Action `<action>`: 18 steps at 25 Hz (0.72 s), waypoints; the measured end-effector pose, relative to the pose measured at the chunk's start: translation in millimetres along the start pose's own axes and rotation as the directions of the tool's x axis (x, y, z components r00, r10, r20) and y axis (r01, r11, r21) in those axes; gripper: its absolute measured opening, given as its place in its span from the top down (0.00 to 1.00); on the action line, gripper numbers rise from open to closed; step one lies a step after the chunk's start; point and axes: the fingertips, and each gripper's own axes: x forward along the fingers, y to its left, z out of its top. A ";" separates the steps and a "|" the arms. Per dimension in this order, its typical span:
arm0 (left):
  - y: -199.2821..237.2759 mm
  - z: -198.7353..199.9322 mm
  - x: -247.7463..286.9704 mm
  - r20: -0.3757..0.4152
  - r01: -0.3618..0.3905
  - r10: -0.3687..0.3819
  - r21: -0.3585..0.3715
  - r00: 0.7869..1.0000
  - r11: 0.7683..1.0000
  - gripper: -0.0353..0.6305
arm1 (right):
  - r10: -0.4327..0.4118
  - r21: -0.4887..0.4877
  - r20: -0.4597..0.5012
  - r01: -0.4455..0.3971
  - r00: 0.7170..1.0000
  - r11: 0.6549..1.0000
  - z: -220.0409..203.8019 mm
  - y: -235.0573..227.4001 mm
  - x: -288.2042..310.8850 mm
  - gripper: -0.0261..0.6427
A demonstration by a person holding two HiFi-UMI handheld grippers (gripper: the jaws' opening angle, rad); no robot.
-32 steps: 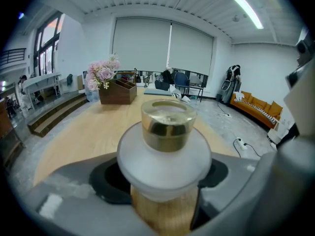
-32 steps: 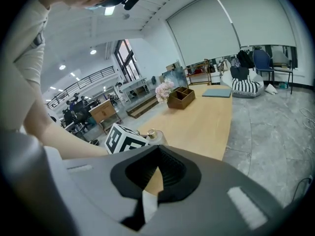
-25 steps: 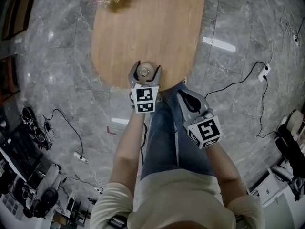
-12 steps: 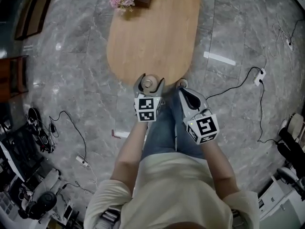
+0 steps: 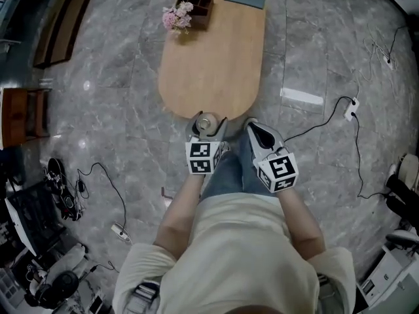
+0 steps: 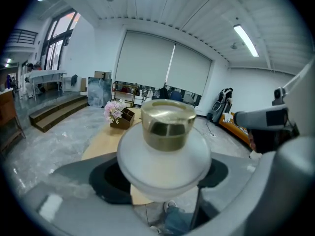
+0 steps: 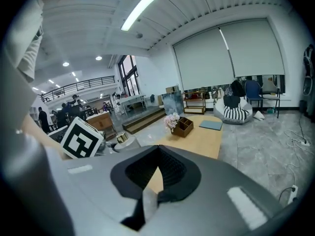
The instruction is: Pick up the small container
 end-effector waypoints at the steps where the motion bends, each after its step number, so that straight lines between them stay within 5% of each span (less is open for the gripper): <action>1: -2.7 3.6 -6.0 0.006 0.004 -0.004 0.001 1.000 1.000 0.42 | -0.002 -0.006 0.006 0.002 1.000 1.000 2.4 2.1 -3.2 0.96; 18: -14.9 49.5 -93.7 0.047 0.007 -0.005 -0.031 0.999 0.999 0.42 | 0.040 -0.059 0.082 -0.035 0.996 0.998 65.9 37.1 -36.4 0.96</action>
